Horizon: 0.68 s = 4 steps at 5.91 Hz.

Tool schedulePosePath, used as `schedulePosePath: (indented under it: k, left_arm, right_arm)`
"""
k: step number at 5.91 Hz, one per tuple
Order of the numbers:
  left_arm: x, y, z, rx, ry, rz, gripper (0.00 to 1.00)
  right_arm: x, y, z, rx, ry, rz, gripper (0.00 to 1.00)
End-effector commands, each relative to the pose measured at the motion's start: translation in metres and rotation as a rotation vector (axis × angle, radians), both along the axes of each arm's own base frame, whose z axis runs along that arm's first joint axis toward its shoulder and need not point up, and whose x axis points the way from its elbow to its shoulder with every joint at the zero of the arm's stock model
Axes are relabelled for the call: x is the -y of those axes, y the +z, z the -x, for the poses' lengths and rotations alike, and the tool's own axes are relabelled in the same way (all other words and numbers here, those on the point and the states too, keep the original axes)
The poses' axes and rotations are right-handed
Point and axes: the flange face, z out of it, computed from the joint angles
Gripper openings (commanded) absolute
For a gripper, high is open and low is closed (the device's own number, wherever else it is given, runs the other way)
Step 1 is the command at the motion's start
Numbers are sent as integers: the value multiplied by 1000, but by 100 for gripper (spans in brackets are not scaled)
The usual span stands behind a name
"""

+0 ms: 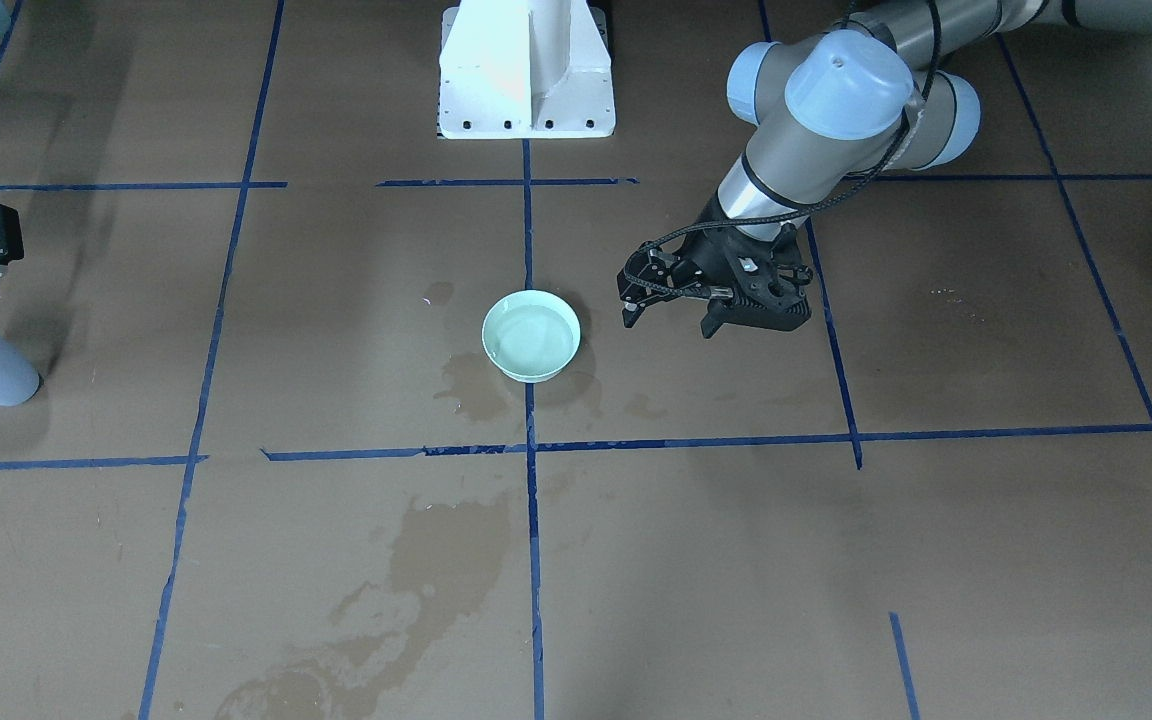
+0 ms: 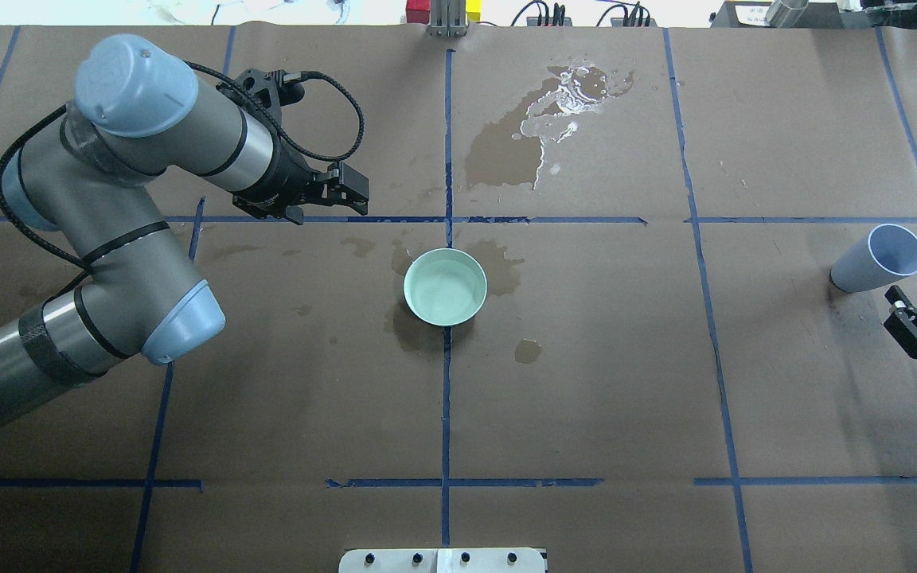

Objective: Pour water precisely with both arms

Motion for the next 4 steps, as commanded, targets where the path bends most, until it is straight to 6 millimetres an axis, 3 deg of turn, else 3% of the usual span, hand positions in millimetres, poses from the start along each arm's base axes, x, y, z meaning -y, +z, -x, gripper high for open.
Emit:
schedulePosePath:
  k: [1,2,3,4]
  left_arm:
    - [0,0,1,0,0,0,100]
    - [0,-2,4,-5,-3,-4,100]
    - [-3,4,5,-1,-1,0,100]
    - [-5,0,9,-8,-2,-6,100]
  right_arm:
    - [3,6,16,-4,-6,-1,99]
    - [3,9,16,-20,-9,-3,99]
    - [8,5,31,-20,-16,-14,99]
    - [10,15,37,-50,-26,-22,99]
